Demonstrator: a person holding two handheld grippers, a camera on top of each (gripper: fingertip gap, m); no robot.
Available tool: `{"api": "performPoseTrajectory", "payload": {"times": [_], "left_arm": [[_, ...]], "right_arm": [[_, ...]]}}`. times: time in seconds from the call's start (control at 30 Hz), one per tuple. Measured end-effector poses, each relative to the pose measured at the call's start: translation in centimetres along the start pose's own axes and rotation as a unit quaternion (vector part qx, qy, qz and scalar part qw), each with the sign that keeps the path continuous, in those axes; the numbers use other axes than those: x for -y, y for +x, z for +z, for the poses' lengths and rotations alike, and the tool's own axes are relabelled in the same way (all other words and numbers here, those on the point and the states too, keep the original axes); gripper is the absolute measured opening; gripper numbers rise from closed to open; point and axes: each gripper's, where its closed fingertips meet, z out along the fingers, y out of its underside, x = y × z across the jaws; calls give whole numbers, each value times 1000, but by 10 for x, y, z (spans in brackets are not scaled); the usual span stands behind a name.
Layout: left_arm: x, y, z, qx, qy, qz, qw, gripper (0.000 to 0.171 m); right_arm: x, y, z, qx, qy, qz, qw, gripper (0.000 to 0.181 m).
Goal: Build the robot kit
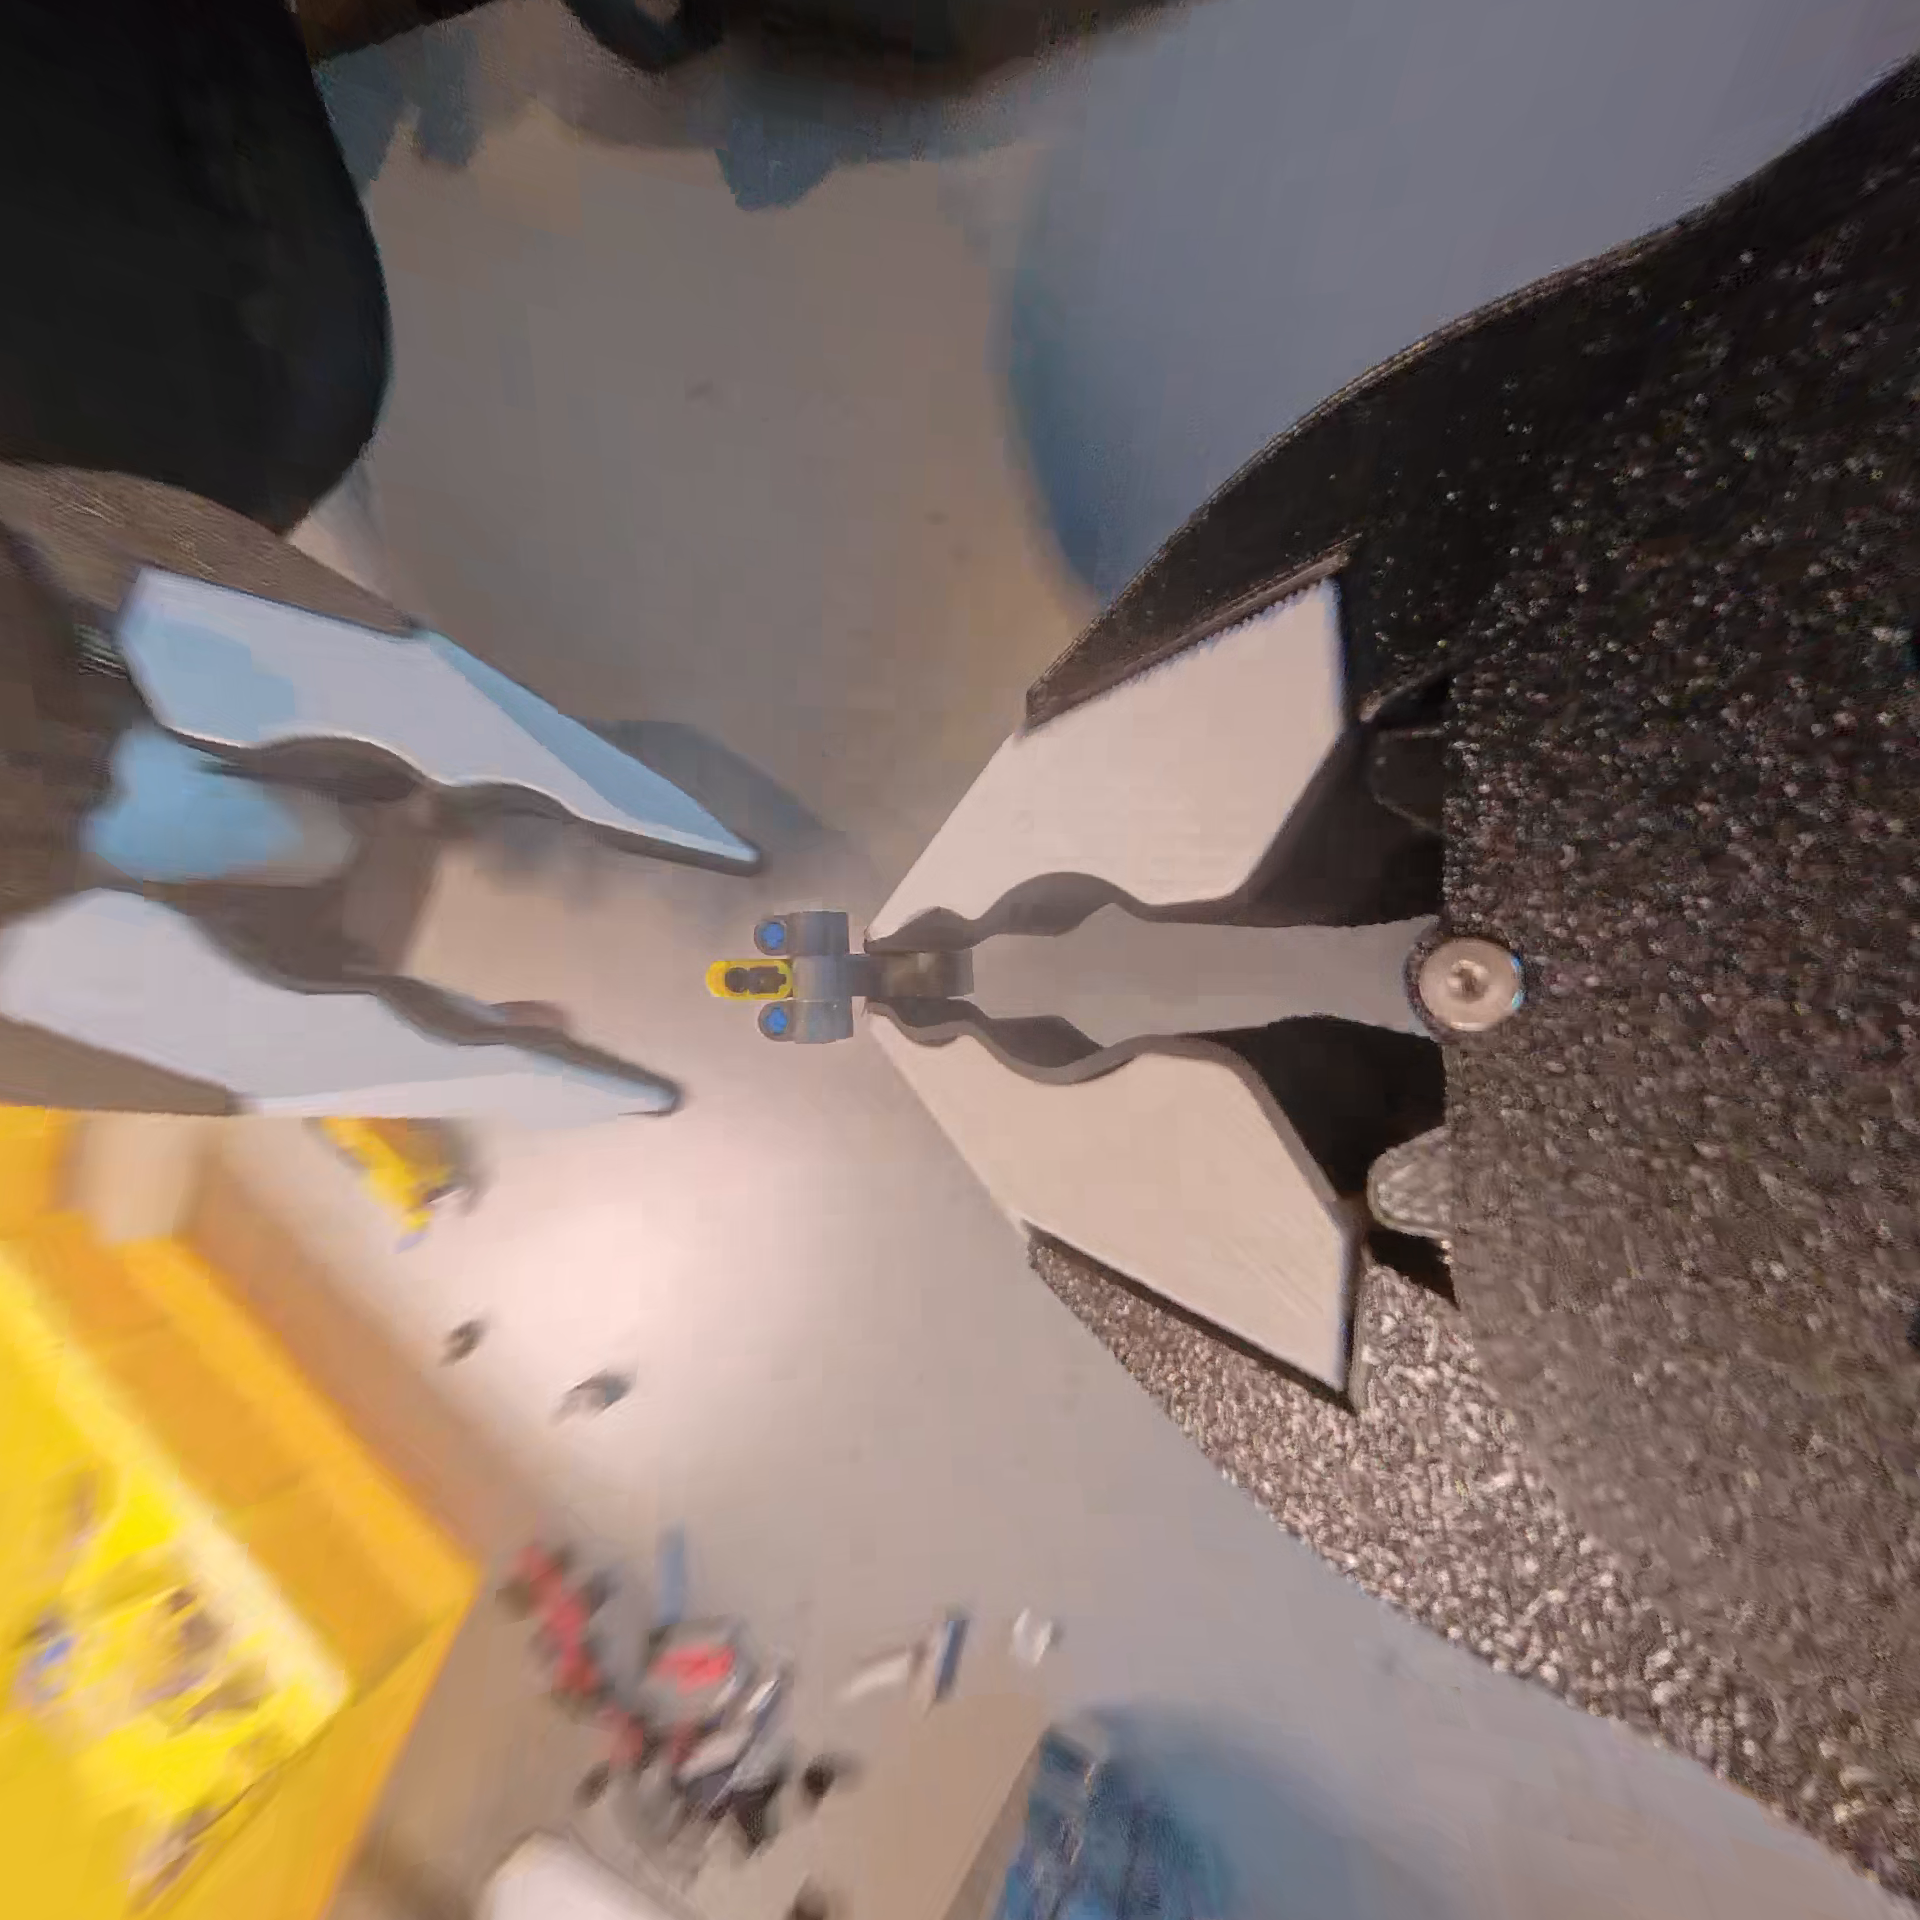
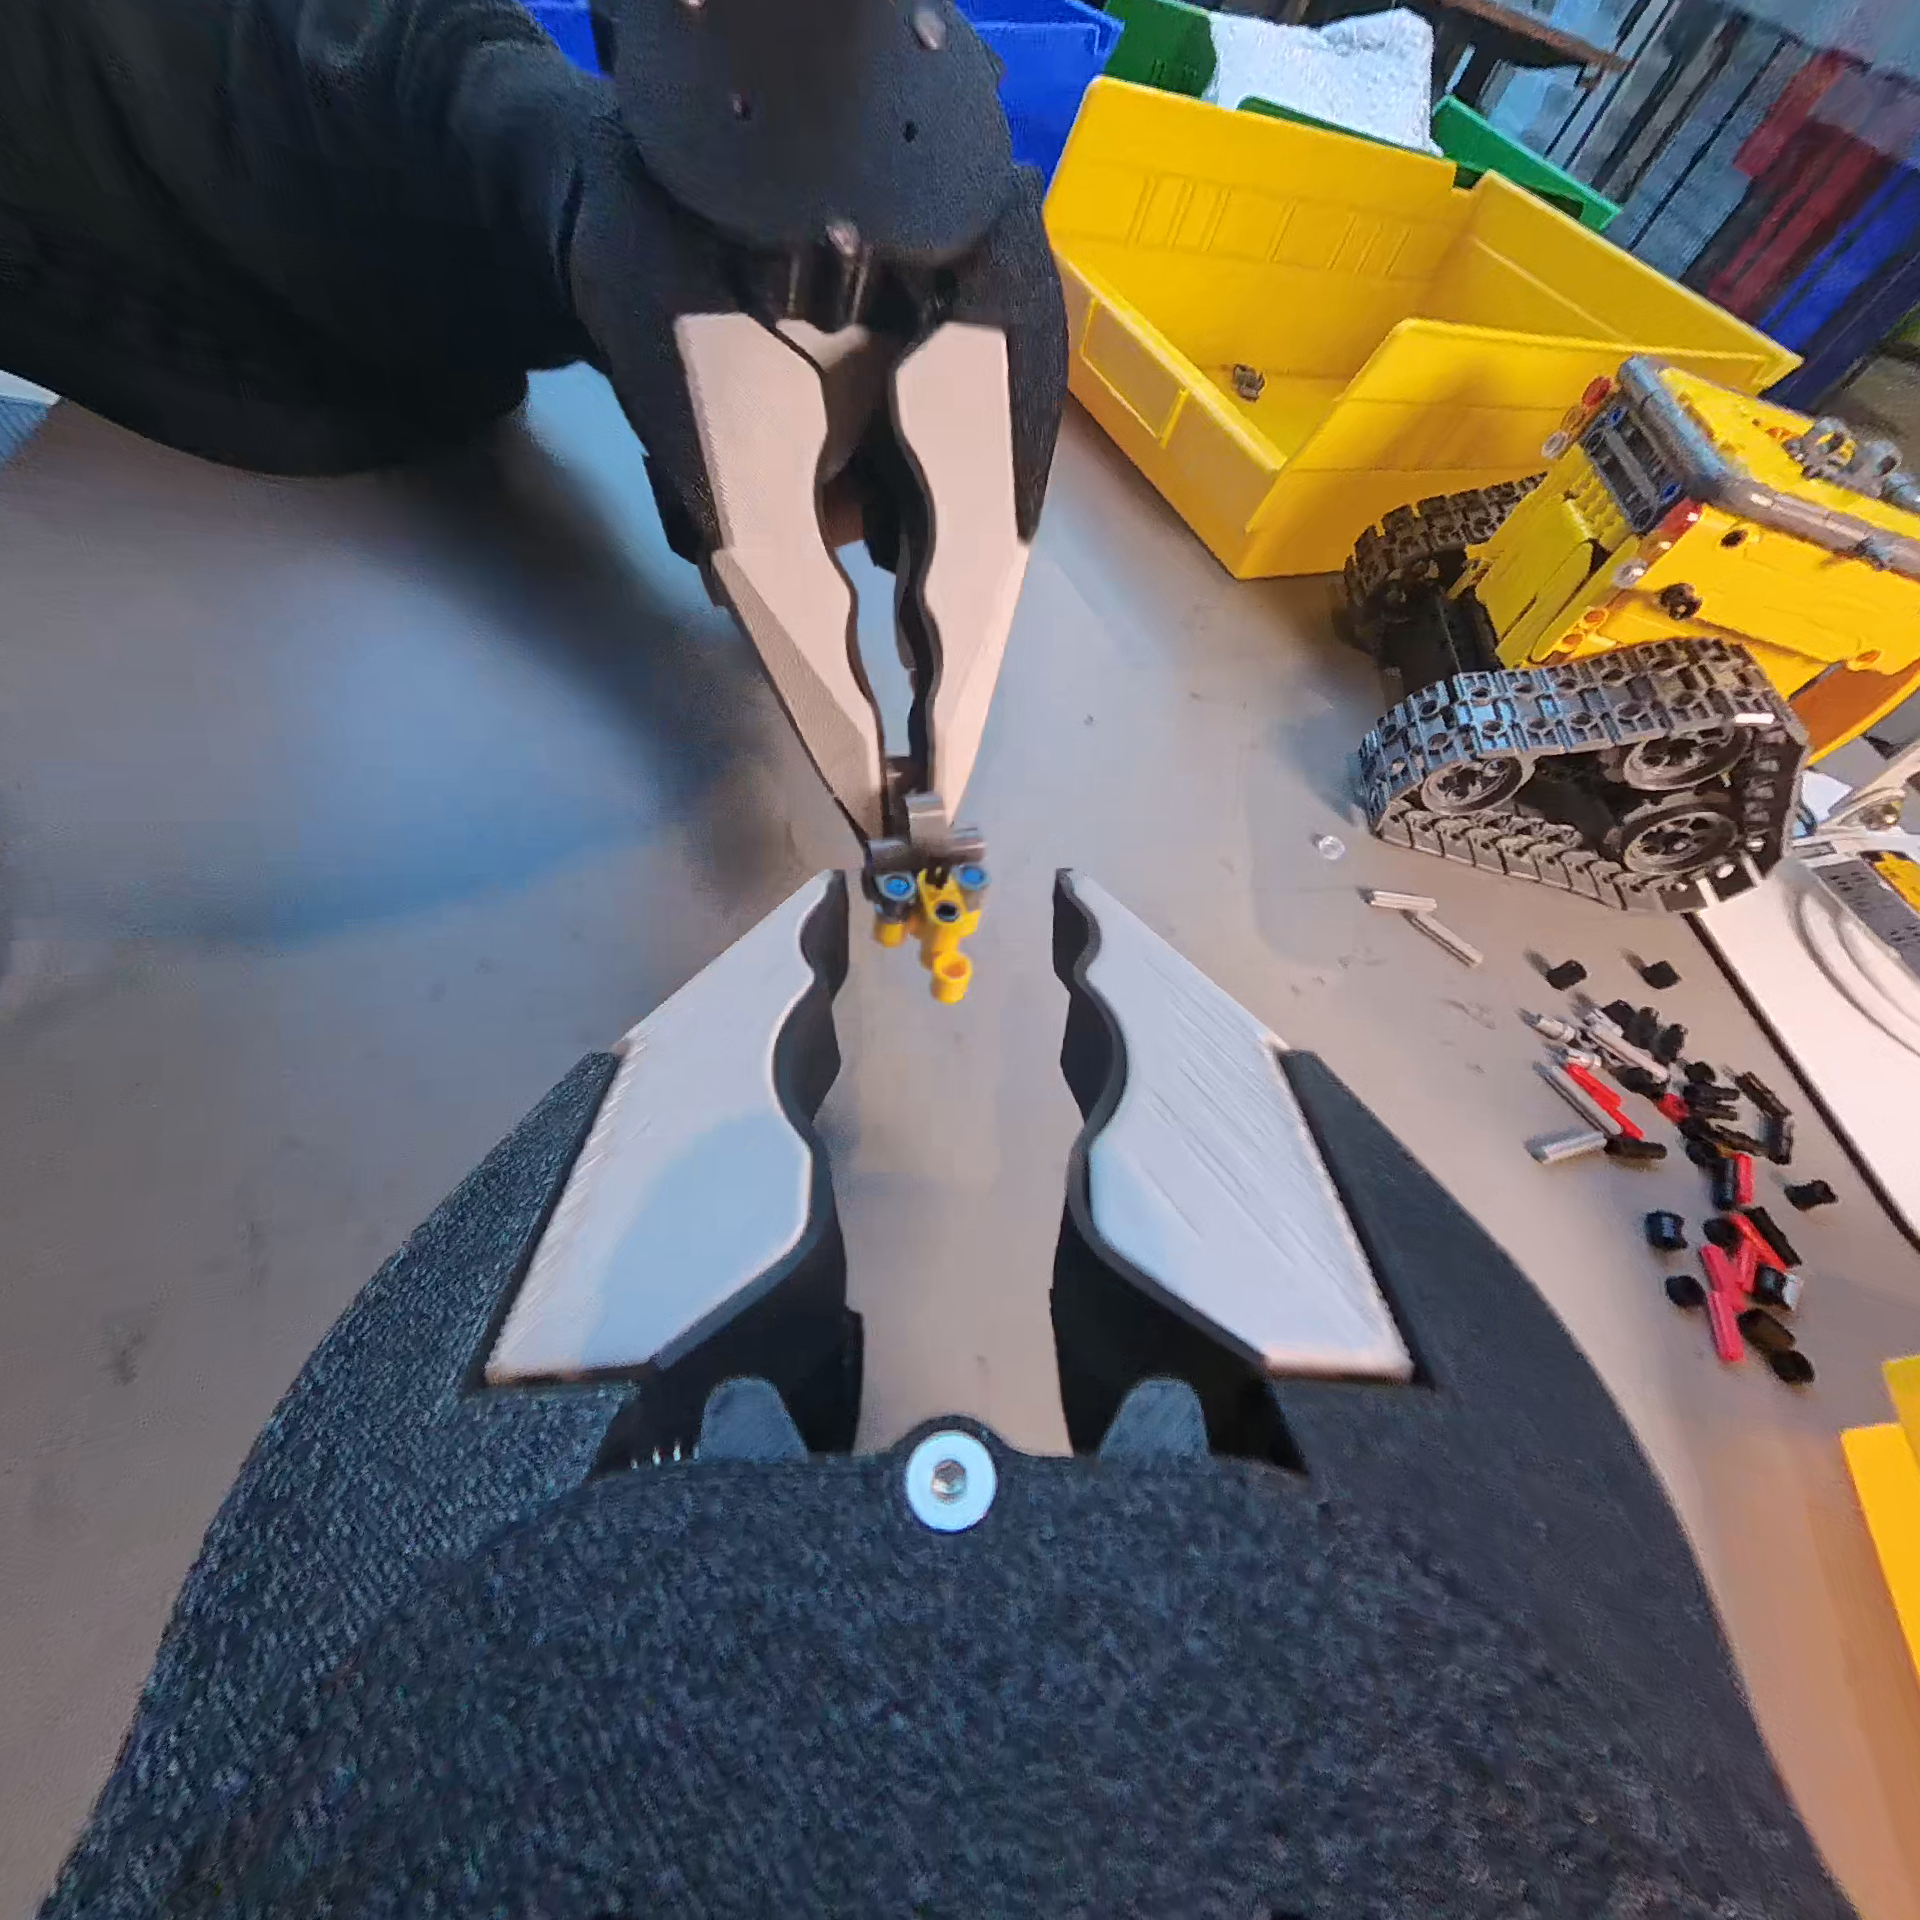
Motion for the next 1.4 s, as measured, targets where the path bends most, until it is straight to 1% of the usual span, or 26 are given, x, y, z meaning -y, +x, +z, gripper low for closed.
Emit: {"api": "performPoseTrajectory", "payload": {"times": [0.03, 0.07, 0.13, 0.17, 0.33, 0.57, 0.73, 0.83, 1.07, 1.23, 1.3, 1.33, 1.4], "left_arm": [[-12, 0, 3, -19, -29, -36, 999, 7], [-21, -3, 5, -20, -41, -59, 997, 6], [-35, 0, 8, -42, -68, -82, 993, 7], [-39, 0, 10, -41, -78, -82, 993, 7], [-41, -2, 12, -23, -85, -52, 995, 7], [-40, -7, 12, -7, -77, -44, 996, 12], [-39, -10, 11, -4, -68, -45, 997, 7], [-38, -11, 11, -2, -62, -42, 997, 8], [-30, -14, 5, -4, -31, -38, 999, 9], [-27, -13, 1, -17, -12, -36, 999, 16], [-17, -18, -5, -15, 24, -52, 998, 17], [-9, -24, -11, -5, 53, -64, 996, 19], [10, -46, -27, 39, 127, -95, 986, 22]], "right_arm": [[-3, 0, 0, 3, -5, 7, 1000, 41], [-5, 1, 0, 3, -10, 11, 1000, 43], [-10, 1, 0, 1, -18, 8, 1000, 43], [-12, 1, 0, 1, -22, 7, 1000, 43], [-18, 1, 0, 2, -34, 10, 999, 43], [-21, 2, 1, -4, -44, 5, 999, 43], [-15, 8, -2, -14, -22, 31, 999, 43], [-12, 14, -5, -23, -8, 43, 999, 43], [-1, 26, -12, -45, 37, 77, 995, 42], [2, 32, -16, -55, 53, 93, 993, 42], [3, 34, -18, -61, 61, 96, 992, 42], [4, 36, -20, -65, 65, 98, 991, 42], [6, 40, -23, -74, 74, 103, 989, 42]]}}
